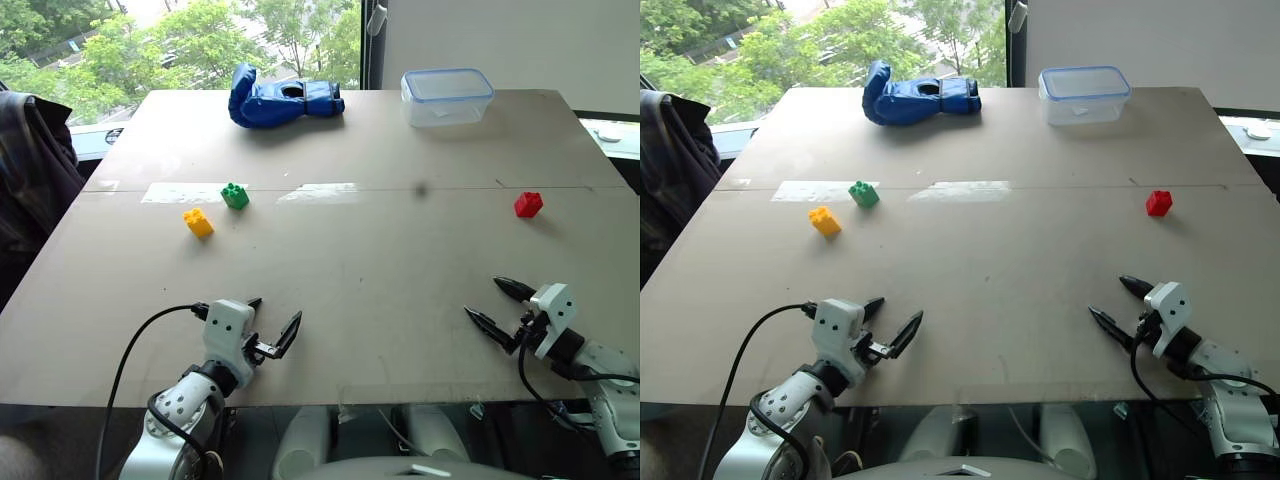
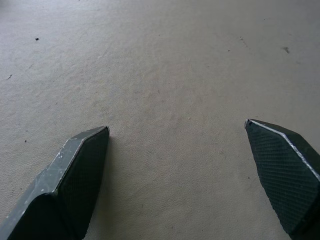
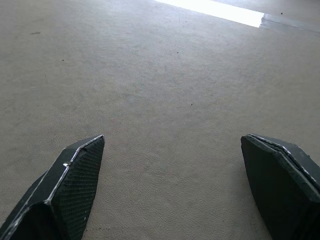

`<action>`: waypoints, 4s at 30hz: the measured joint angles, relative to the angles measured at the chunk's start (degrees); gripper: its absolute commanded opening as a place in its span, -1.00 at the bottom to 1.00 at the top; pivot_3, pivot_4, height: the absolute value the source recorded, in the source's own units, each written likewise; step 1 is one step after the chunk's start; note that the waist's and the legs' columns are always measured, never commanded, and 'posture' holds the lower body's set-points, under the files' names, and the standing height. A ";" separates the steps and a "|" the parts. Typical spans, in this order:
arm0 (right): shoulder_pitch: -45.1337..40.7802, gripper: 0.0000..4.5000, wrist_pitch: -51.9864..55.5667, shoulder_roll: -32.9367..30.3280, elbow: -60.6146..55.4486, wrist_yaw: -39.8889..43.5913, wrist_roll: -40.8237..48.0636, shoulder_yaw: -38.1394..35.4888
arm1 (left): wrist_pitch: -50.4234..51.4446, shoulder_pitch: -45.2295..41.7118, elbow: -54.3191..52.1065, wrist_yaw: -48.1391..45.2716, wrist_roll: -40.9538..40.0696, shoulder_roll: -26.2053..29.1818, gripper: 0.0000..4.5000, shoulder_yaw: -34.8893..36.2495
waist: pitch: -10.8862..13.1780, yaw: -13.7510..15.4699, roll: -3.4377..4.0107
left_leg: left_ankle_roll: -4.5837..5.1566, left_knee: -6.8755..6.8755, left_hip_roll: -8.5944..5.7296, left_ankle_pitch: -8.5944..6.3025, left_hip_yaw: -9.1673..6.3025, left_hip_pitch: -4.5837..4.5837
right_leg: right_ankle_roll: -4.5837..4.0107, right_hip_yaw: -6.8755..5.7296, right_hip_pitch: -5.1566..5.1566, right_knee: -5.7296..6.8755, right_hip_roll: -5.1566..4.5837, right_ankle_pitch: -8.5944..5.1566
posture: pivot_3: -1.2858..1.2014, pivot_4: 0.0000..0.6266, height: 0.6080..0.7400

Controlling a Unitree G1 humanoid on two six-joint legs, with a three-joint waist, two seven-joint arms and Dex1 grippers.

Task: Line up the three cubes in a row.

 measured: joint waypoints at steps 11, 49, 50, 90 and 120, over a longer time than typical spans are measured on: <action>1.19 1.00 0.14 0.00 -1.09 -1.10 0.06 -0.28 | -0.99 -1.80 1.24 -3.34 -1.34 0.24 0.98 0.20 | 0.00 -0.10 0.01 | 0.01 -0.01 0.01 0.00 0.00 0.00 | 0.00 0.00 0.00 -0.02 0.01 0.00 | 0.03 -0.52 1.00; -47.03 1.00 7.23 5.64 41.85 -35.73 -10.20 -5.10 | 11.42 -49.23 15.82 -36.87 -16.43 20.85 0.98 -2.51 | 0.22 -1.87 0.39 | -0.23 -0.10 -0.05 0.12 0.25 -0.48 | -0.03 0.16 -0.60 0.07 0.21 0.05 | 0.03 -0.52 1.00; -47.61 1.00 6.22 5.48 43.34 -35.73 -10.28 -5.16 | 11.41 -49.53 15.83 -36.92 -16.43 20.85 0.98 -2.52 | 0.22 -1.92 0.39 | -0.23 -0.10 -0.04 0.12 0.25 -0.48 | -0.03 0.17 -0.60 0.07 0.21 0.05 | 0.03 -0.52 1.00; -54.77 -0.43 0.43 2.37 55.56 -18.20 -11.23 -4.02 | 13.90 -47.77 12.81 -39.17 -21.03 21.90 1.00 -0.28 | 0.25 -2.02 0.38 | -0.21 -0.11 0.13 0.11 0.66 -0.42 | -0.03 0.34 -0.62 0.12 0.22 0.06 | 0.03 -0.52 1.00; -6.95 -0.43 36.15 20.32 -30.56 -38.76 -11.92 11.23 | 14.16 -41.31 8.31 -40.74 -21.38 23.79 1.00 -0.73 | 0.24 -1.77 0.39 | -0.01 -0.08 0.06 -0.01 0.15 -0.36 | -0.03 0.19 -0.62 0.19 0.32 0.03 | 0.03 -0.52 1.00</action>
